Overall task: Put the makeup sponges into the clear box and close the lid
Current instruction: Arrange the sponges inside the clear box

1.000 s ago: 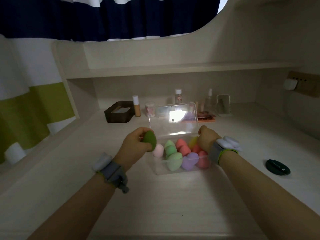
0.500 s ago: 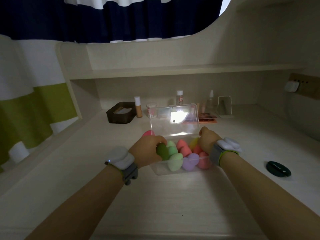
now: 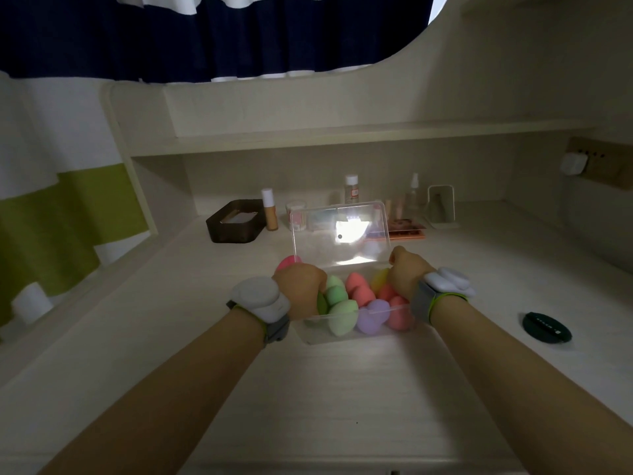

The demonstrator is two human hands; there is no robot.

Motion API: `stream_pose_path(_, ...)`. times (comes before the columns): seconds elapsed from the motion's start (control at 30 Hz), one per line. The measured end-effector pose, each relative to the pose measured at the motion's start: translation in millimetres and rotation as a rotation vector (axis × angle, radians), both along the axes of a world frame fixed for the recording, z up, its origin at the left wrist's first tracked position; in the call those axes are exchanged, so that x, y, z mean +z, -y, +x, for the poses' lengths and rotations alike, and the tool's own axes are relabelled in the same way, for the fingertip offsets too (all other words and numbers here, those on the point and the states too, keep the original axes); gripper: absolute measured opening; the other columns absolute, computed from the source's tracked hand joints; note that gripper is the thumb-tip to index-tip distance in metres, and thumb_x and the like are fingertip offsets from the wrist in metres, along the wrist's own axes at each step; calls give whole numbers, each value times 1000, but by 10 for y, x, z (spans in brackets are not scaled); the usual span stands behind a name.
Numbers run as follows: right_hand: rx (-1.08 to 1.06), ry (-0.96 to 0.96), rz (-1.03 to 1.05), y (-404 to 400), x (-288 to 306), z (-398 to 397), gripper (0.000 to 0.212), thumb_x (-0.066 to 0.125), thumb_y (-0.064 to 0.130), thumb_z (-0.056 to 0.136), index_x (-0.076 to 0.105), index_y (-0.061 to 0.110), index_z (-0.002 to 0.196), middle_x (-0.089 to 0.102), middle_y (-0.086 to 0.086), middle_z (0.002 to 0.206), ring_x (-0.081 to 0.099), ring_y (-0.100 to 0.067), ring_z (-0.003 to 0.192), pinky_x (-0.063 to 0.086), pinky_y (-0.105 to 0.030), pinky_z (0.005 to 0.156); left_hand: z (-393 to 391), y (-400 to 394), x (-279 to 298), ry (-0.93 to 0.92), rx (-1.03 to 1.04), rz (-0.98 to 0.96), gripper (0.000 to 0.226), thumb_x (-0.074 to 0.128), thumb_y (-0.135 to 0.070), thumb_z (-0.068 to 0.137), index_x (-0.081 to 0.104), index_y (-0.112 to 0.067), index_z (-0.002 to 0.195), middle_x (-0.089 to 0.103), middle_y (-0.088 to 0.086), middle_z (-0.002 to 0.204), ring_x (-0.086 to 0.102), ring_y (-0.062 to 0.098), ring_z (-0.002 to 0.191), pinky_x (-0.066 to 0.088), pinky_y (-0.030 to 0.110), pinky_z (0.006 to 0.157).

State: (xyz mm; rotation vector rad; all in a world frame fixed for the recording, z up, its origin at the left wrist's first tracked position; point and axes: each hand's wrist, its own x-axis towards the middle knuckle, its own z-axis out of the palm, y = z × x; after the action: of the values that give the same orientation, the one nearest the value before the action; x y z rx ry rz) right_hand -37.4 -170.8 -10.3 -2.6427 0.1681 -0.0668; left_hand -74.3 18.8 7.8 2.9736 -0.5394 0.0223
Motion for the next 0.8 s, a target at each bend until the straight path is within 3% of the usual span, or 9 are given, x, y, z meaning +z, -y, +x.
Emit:
stream_pose_path(0.13,17,-2,12,18,8,-8,34,43,5,87,46,3,121,60,-20,122,59,-36,109,49,-38,88,59,43,-71,30,33,67,26,55,-14,84,62,0,104,60,20,115,57,34,105,47,34,87)
stream_pose_path(0.27,27,3,-11,15,6,-6,34,44,4,87,45,4,121,58,-19,124,58,-35,111,47,-36,88,95,15,-147,143,115,74,26,57,-17,81,65,-11,105,52,14,120,46,30,116,43,31,91)
stream_pose_path(0.53,26,9,-48,5,11,-13,34,46,4,88,45,4,122,57,-19,125,57,-35,112,46,-34,89,138,0,-158,152,179,210,31,63,-22,77,60,-19,107,51,4,123,45,25,116,41,35,93)
stream_pose_path(0.7,23,1,-42,0,23,-23,34,43,3,88,44,4,122,58,-19,124,57,-34,111,46,-34,87,121,-4,-170,83,235,10,49,54,-39,67,59,-11,106,49,9,128,43,28,121,37,37,100)
stream_pose_path(0.8,22,14,-47,-6,14,-27,33,41,3,89,44,3,122,58,-19,123,57,-34,111,45,-34,85,133,-44,-149,40,206,-50,41,66,-30,76,57,-11,111,44,10,132,41,30,123,36,36,102)
